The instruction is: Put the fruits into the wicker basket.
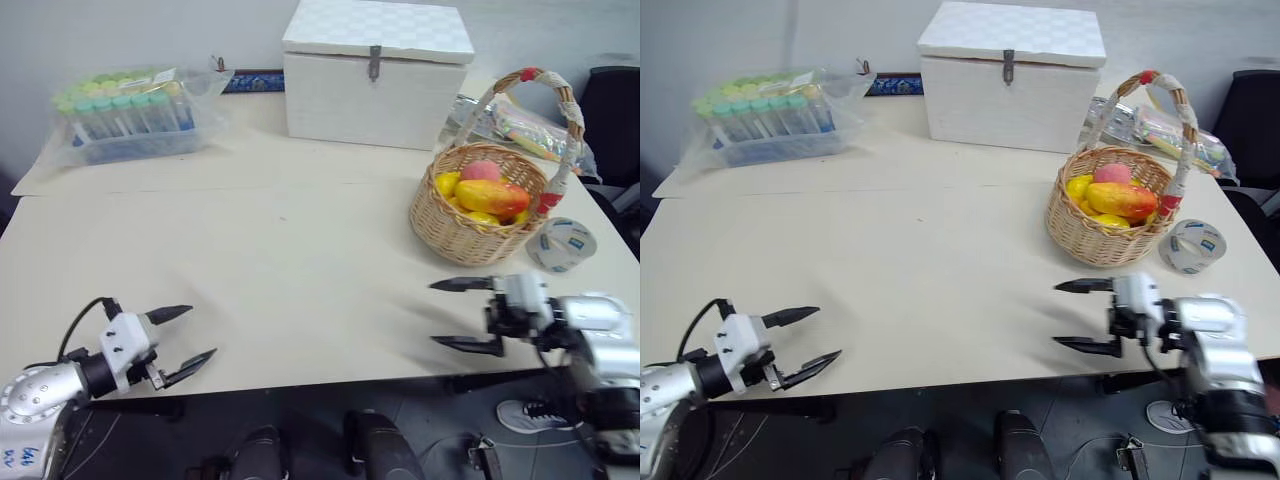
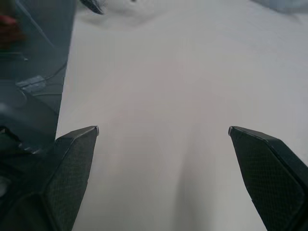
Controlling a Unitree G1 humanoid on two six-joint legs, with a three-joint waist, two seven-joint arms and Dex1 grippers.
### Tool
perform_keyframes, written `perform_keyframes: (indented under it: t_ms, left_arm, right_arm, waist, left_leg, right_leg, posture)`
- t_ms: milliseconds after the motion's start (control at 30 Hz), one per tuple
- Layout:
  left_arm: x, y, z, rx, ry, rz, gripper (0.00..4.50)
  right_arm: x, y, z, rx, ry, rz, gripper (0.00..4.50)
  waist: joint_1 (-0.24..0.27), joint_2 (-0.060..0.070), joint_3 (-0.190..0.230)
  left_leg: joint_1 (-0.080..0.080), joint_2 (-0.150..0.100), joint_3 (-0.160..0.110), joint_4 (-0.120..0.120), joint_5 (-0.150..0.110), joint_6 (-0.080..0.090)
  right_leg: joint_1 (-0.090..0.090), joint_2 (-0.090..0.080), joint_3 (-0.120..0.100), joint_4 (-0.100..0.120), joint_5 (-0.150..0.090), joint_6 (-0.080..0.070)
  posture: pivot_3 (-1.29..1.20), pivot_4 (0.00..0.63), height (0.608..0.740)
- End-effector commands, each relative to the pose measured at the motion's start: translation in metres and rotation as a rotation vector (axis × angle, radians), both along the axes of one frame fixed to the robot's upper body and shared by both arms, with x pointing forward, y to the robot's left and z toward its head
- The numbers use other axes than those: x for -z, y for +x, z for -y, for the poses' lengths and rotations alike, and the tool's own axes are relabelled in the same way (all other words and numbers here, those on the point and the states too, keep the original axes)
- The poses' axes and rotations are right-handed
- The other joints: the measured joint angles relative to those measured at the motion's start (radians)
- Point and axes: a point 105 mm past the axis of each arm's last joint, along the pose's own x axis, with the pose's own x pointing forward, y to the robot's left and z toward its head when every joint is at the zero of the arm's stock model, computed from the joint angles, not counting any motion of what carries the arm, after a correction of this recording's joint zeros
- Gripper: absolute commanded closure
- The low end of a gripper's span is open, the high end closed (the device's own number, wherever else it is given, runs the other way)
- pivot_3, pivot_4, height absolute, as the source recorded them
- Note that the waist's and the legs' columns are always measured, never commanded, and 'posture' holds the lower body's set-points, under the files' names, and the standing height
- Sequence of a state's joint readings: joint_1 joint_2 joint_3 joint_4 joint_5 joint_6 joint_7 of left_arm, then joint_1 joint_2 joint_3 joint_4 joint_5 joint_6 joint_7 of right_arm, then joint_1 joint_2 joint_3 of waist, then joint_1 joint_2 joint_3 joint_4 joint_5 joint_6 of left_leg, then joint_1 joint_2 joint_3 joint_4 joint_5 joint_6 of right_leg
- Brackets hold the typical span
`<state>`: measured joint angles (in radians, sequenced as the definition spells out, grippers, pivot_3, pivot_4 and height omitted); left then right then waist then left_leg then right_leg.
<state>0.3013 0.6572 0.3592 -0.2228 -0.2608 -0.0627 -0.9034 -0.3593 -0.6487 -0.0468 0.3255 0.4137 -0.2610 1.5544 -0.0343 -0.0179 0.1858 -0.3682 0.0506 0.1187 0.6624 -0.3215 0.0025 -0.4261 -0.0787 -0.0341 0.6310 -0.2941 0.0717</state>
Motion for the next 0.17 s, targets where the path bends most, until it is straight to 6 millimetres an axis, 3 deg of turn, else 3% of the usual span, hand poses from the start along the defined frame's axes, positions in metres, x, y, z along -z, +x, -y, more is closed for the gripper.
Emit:
perform_keyframes:
  t_ms: [33,167]
  left_arm:
    - [-0.017,0.005,0.005,-0.033,0.012,0.12,0.0]
    - [-0.03,0.013,0.007,-0.088,-0.019,0.202,0.0]
  right_arm:
    - [0.005,0.008,-0.008,-0.06,-0.021,0.058,0.03]
    - [0.013,0.018,-0.015,-0.037,0.01,0.075,0.03]
  waist:
    - [0.01,0.0,0.0]
    - [0.015,-0.001,-0.001]
  left_leg:
    - [-0.001,0.0,-0.001,0.0,0.0,-0.001]
    - [-0.001,-0.001,-0.002,0.001,0.002,-0.003]
  right_leg:
    - [0.0,-0.001,-0.001,0.0,0.0,0.0]
    - [0.002,-0.002,-0.003,-0.002,0.0,0.0]
  posture:
    - [0.0,0.15,0.74]
    - [0.0,0.15,0.74]
